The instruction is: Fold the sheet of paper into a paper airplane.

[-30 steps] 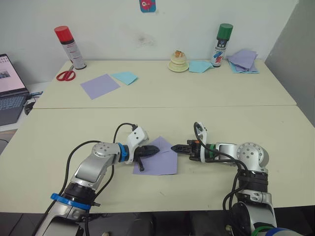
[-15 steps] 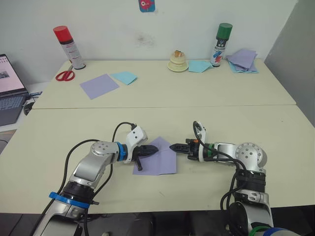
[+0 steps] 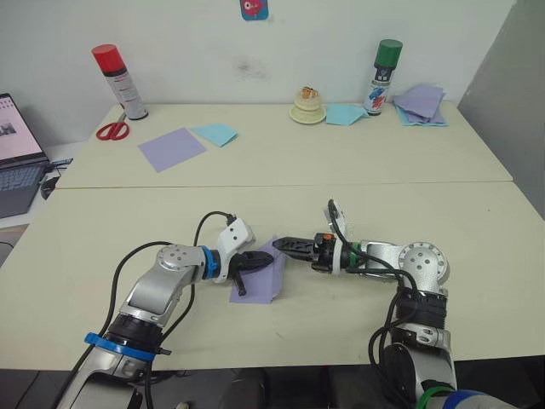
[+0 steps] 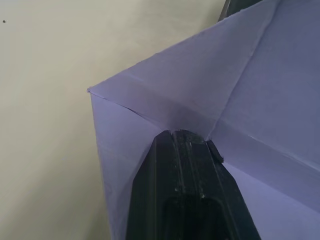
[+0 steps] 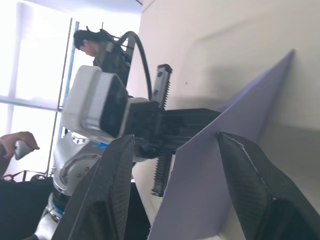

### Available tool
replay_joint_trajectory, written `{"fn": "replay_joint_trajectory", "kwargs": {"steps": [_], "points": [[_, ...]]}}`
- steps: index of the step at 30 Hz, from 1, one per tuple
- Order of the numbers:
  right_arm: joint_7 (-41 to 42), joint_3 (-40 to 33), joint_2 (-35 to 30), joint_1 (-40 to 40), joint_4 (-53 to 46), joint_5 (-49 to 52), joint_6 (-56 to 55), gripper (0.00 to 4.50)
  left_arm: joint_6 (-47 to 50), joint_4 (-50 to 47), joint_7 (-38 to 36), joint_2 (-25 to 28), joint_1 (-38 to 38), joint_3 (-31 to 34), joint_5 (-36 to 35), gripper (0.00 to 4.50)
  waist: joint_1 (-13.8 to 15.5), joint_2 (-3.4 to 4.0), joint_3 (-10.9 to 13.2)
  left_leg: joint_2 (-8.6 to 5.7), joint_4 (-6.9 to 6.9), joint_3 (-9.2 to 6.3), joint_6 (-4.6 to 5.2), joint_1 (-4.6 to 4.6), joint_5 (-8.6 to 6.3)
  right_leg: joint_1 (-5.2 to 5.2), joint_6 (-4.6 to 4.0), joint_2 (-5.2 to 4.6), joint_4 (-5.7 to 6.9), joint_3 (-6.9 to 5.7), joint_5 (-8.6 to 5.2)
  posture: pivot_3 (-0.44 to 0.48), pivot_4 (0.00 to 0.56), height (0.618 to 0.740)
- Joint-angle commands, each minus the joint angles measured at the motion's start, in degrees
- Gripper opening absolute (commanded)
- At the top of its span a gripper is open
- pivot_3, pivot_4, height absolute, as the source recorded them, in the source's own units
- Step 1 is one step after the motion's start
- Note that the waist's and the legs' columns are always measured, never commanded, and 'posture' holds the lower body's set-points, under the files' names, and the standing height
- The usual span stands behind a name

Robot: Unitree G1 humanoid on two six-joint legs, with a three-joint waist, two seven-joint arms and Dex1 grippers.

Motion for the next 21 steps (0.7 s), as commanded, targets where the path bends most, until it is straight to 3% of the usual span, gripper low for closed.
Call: {"fn": "replay_joint_trajectory", "kwargs": {"steps": [1, 6, 9, 15, 21], "points": [[-1.24, -0.84, 0.93, -0.81, 0.75, 3.7, 0.45, 2.8, 0.86, 0.12, 0.63, 0.86, 0.78, 0.06, 1.21, 0.0, -0.02, 0.0, 0.0, 0.0, 0.0, 0.0, 0.0, 0.0, 0.0, 0.0, 0.0, 0.0, 0.0, 0.0, 0.0, 0.0, 0.15, 0.74], [-2.91, -0.06, 1.7, -0.6, 2.55, 4.32, 0.45, 2.8, 0.9, -0.37, 1.17, 0.91, 1.24, 0.33, 1.29, 0.0, -0.05, 0.01, 0.01, 0.0, 0.0, 0.0, 0.0, 0.0, 0.0, 0.0, 0.0, 0.0, 0.0, 0.01, 0.0, 0.0, 0.15, 0.74], [-4.03, -1.17, 3.42, -1.05, 3.94, 3.37, 0.45, 2.27, 0.94, -0.75, 1.6, 1.1, 1.65, 0.8, 1.28, 0.0, -0.06, 0.01, 0.01, 0.01, 0.0, 0.0, 0.0, 0.0, 0.0, 0.0, 0.0, 0.0, 0.01, 0.01, 0.0, 0.0, 0.15, 0.74], [-4.7, 0.43, 4.43, -0.91, 5.89, 1.98, -2.22, 0.12, 1.08, -1.99, 2.13, 1.79, 2.87, 1.35, 1.04, 0.0, -0.19, 0.02, 0.01, 0.02, -0.01, 0.0, 0.0, 0.0, 0.0, -0.01, 0.0, 0.02, 0.02, 0.01, 0.0, 0.0, 0.15, 0.74], [-2.56, 7.69, 3.2, 0.0, 6.88, -0.84, -9.09, 0.05, 2.45, -3.69, 2.37, 4.06, 4.43, 2.82, 0.93, 0.0, -1.19, 0.04, 0.02, 0.07, -0.05, 0.0, 0.0, 0.0, 0.0, -0.04, -0.01, 0.07, 0.03, 0.01, 0.0, 0.0, 0.15, 0.74]]}}
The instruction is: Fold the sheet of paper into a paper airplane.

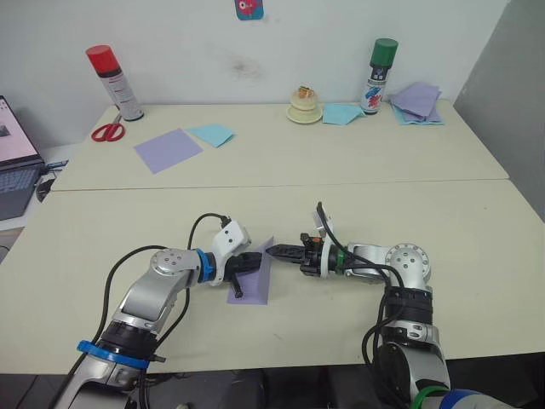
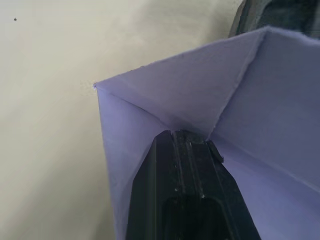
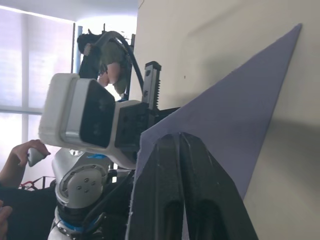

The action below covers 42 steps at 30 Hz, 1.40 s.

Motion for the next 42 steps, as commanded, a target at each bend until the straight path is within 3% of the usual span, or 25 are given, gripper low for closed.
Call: {"fn": "replay_joint_trajectory", "kwargs": {"steps": [1, 7, 24, 31, 37, 42], "points": [[2.07, 4.78, 1.08, 0.21, -0.37, -1.21, -4.71, 0.05, 1.55, -0.27, 0.49, 3.0, 1.66, 1.33, 1.3, 0.0, -0.43, 0.0, 0.0, 0.01, 0.0, 0.0, 0.0, 0.0, 0.0, 0.0, 0.0, 0.02, 0.0, 0.01, 0.0, 0.0, 0.15, 0.74], [5.8, 10.45, -0.93, 0.22, -0.21, -2.71, -9.24, 0.05, 2.02, 0.87, 0.65, 5.76, 2.13, 2.63, 1.31, 0.0, -0.51, 0.02, 0.01, 0.22, -0.07, 0.02, 0.0, 0.01, 0.0, -0.03, -0.01, 0.2, -0.01, -0.01, 0.0, 0.0, 0.15, 0.74], [20.34, 31.02, -7.53, -1.15, 2.76, -16.34, -32.44, 0.05, 0.87, -0.11, -1.12, 3.58, 1.97, 4.61, -2.04, 0.0, -0.32, 0.01, 0.03, 0.34, -0.07, 0.06, -0.02, 0.0, 0.01, -0.04, -0.06, 0.27, -0.06, -0.04, 0.04, 0.0, 0.15, 0.74], [22.42, 35.46, -8.35, -1.07, 5.53, -22.42, -39.21, 0.05, 1.64, 0.61, -1.43, 8.29, 3.2, 7.41, -1.72, 0.0, -0.45, 0.02, 0.03, 0.44, -0.11, 0.1, -0.03, 0.02, 0.01, -0.08, -0.1, 0.33, -0.05, -0.02, 0.06, 0.0, 0.15, 0.74], [23.64, 37.61, -9.19, -0.49, 7.52, -26.49, -43.69, 0.05, 2.24, -1.68, -1.06, 6.98, 1.59, 15.74, -8.89, 0.0, -0.31, -0.01, 0.04, 0.45, -0.09, 0.08, -0.04, 0.02, 0.02, -0.08, -0.17, 0.33, -0.05, -0.07, 0.1, 0.0, 0.15, 0.74], [23.99, 38.09, -9.23, -0.27, 8.19, -28.23, -44.52, 0.05, 4.14, -5.64, -1.72, 7.66, 2.11, 15.16, -9.95, 0.0, -0.3, -0.01, 0.04, 0.45, -0.09, 0.08, -0.05, 0.03, 0.02, -0.06, -0.18, 0.32, -0.05, -0.05, 0.1, 0.0, 0.15, 0.74]]}}
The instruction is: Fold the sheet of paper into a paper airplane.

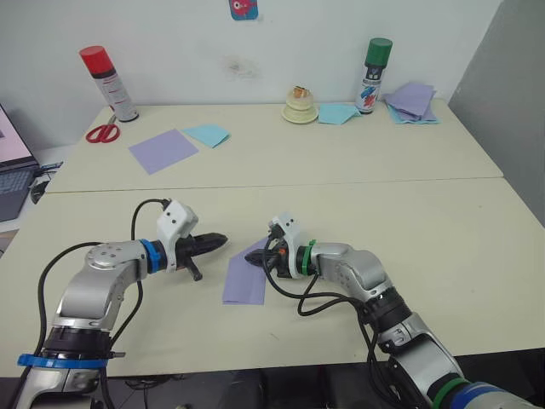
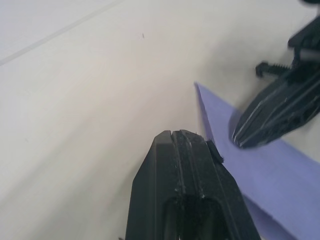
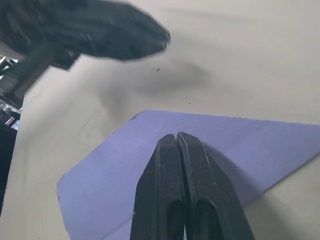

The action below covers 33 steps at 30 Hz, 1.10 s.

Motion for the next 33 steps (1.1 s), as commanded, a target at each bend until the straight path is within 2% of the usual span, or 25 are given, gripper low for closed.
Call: {"fn": "replay_joint_trajectory", "kwargs": {"steps": [1, 6, 16, 22, 33], "points": [[0.3, 0.04, -0.17, 0.09, 1.3, -1.36, -0.8, 0.05, 0.76, -4.35, -0.3, 0.59, 0.44, -1.43, -0.22, 0.0, 0.01, 0.0, 0.0, 0.0, 0.0, 0.0, 0.0, 0.0, 0.0, 0.0, 0.0, 0.0, 0.0, 0.0, 0.0, 0.0, 0.15, 0.74], [0.3, -0.78, -0.24, -0.09, 1.21, -1.69, -0.8, 0.05, -1.97, -3.66, 0.33, 0.76, 2.58, -6.98, 5.03, 0.0, 0.03, 0.0, 0.0, 0.0, -0.01, 0.02, 0.0, 0.03, 0.0, 0.02, -0.01, 0.0, 0.01, 0.03, 0.0, 0.0, 0.15, 0.74], [1.3, -0.58, -1.58, 1.07, 0.03, -3.85, -5.23, 0.05, -8.12, 3.25, 0.75, -0.47, 2.27, -10.81, 10.09, 0.0, 0.33, 0.0, 0.0, -0.01, 0.0, 0.01, -0.01, 0.04, 0.0, 0.04, -0.03, 0.0, -0.01, 0.0, 0.02, 0.0, 0.15, 0.74], [1.34, -0.55, -2.92, 0.81, 4.0, -7.19, -12.27, 0.05, -10.68, 5.53, -0.06, -1.32, 1.66, -12.24, 10.94, 0.0, 0.5, 0.01, 0.0, -0.03, 0.01, 0.02, -0.01, 0.04, 0.01, 0.05, -0.03, -0.01, -0.01, 0.0, 0.02, 0.0, 0.15, 0.74], [-3.26, -3.21, -2.7, 1.09, 11.39, -10.74, -17.98, 0.05, -16.38, 8.81, -0.39, -3.03, -0.63, -15.36, 15.36, 0.0, 1.46, 0.0, -0.1, -0.05, 0.02, 0.07, 0.0, 0.53, 0.0, 0.23, -0.01, -0.02, -0.04, 0.03, 0.01, 0.0, 0.15, 0.74]]}}
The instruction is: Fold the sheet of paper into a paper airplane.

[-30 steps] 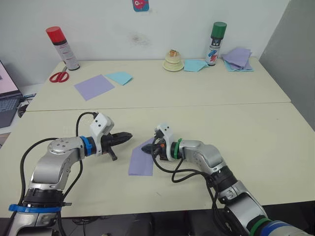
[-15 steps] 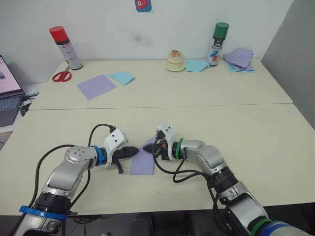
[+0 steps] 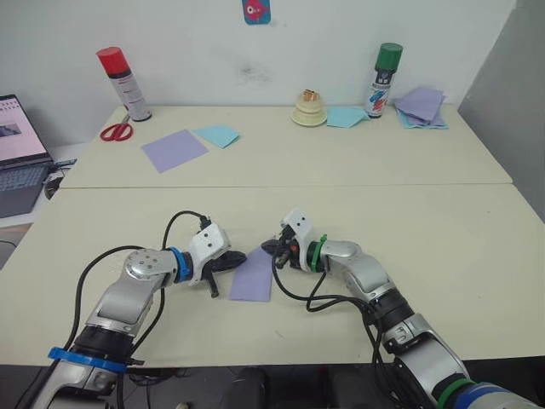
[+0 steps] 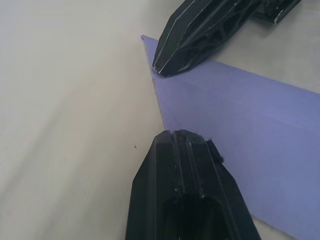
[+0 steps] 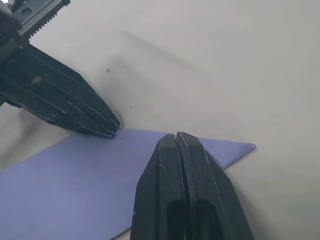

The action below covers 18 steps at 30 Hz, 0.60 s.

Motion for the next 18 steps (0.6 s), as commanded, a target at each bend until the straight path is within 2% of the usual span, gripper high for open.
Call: {"fn": "replay_joint_trajectory", "kwargs": {"steps": [1, 6, 14, 16, 18], "points": [[-4.55, -3.01, -0.03, 0.34, 3.51, -1.86, -0.03, 0.05, 0.0, 1.2, -0.53, -0.78, 0.1, -2.18, 1.84, 0.0, 0.01, 0.0, -0.03, 0.0, 0.0, -0.01, 0.0, 0.0, 0.0, 0.0, 0.0, 0.0, 0.01, -0.01, 0.0, 0.0, 0.15, 0.74], [-9.79, -6.06, -0.12, -1.53, 8.05, -2.77, -1.84, 0.05, 0.35, 0.39, -1.47, -0.68, 0.91, -2.8, 2.14, 0.0, 0.07, 0.0, -0.06, -0.01, 0.0, -0.01, 0.0, 0.02, 0.0, 0.01, -0.01, 0.0, 0.0, 0.0, 0.01, 0.0, 0.15, 0.74], [-10.88, -6.52, -2.14, 0.17, 7.58, -3.33, -3.03, 0.05, 0.77, 0.06, -1.41, -0.74, 1.01, -3.19, 2.06, 0.0, 0.16, 0.02, -0.09, -0.05, 0.0, -0.02, 0.0, 0.02, 0.0, 0.07, -0.01, -0.04, 0.0, -0.01, 0.0, 0.0, 0.15, 0.74], [-9.84, -7.39, -2.29, 0.71, 6.16, -2.22, -5.64, 0.05, 0.72, 0.12, -1.41, -0.73, 1.04, -3.2, 2.05, 0.0, 0.2, 0.01, -0.09, -0.07, 0.0, -0.02, 0.0, 0.02, 0.0, 0.07, -0.01, -0.06, -0.01, -0.01, 0.0, 0.0, 0.15, 0.74], [-5.44, -8.35, -2.07, 1.61, 2.72, 0.69, -9.04, 0.05, 0.74, 0.16, -1.45, -0.7, 0.97, -3.21, 2.05, 0.0, 0.25, 0.01, -0.09, -0.08, 0.0, -0.03, 0.01, 0.01, 0.0, 0.07, 0.0, -0.07, -0.04, -0.02, 0.0, 0.0, 0.15, 0.74]]}}
